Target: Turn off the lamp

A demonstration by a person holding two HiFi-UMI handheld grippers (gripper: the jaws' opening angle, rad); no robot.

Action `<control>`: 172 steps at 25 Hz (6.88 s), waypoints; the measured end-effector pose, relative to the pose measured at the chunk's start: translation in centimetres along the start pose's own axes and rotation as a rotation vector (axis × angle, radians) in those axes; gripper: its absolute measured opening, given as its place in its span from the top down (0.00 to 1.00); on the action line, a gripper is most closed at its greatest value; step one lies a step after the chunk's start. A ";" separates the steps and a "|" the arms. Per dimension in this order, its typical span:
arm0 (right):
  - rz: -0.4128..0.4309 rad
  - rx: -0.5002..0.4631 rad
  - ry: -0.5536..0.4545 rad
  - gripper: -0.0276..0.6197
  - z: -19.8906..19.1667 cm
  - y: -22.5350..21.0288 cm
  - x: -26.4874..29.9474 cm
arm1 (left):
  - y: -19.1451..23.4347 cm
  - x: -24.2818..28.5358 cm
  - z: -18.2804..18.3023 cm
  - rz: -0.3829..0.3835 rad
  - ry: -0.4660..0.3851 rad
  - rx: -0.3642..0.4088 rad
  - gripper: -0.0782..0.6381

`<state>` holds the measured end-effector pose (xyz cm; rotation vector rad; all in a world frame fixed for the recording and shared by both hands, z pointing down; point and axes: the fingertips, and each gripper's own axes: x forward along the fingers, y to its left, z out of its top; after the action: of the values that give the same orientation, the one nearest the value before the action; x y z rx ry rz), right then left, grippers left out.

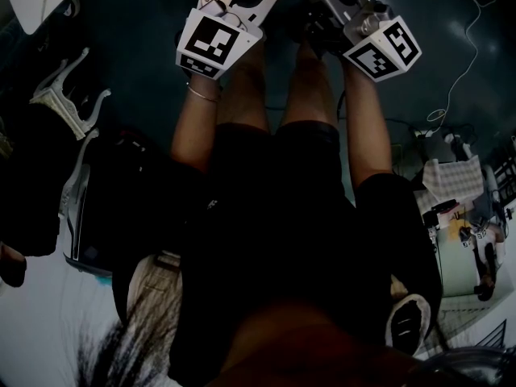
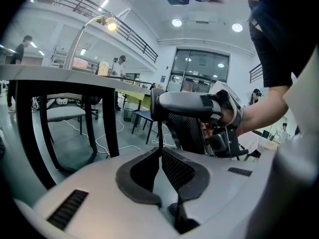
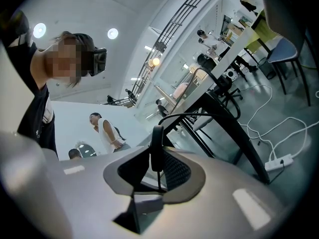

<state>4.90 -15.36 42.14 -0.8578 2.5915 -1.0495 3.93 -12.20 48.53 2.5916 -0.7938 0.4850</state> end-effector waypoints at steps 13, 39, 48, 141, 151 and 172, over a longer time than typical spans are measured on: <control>-0.004 -0.016 0.007 0.86 -0.2 0.0 -0.1 | -0.1 0.0 0.1 -0.008 -0.002 0.002 0.86; -0.029 -0.073 0.107 0.86 -3.2 -1.5 0.6 | 1.0 0.6 -3.1 -0.012 0.008 -0.069 0.86; -0.068 -0.072 0.163 0.85 -4.9 -2.7 0.8 | 1.3 1.4 -5.1 -0.034 0.057 -0.084 0.86; -0.263 -0.096 0.416 0.90 -13.6 -11.3 0.6 | 4.4 3.0 -11.5 0.100 0.218 -0.147 0.88; -0.241 -0.097 0.427 0.95 -13.7 -11.0 0.7 | 5.0 2.4 -11.6 0.131 0.194 -0.168 0.88; -0.143 -0.133 0.464 0.95 -10.5 -8.3 0.9 | 4.7 -0.5 -8.6 0.304 0.078 -0.244 0.88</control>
<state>3.63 -14.73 55.42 -0.9345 3.0491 -1.2529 -1.05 -11.64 57.00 2.2261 -1.1507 0.5349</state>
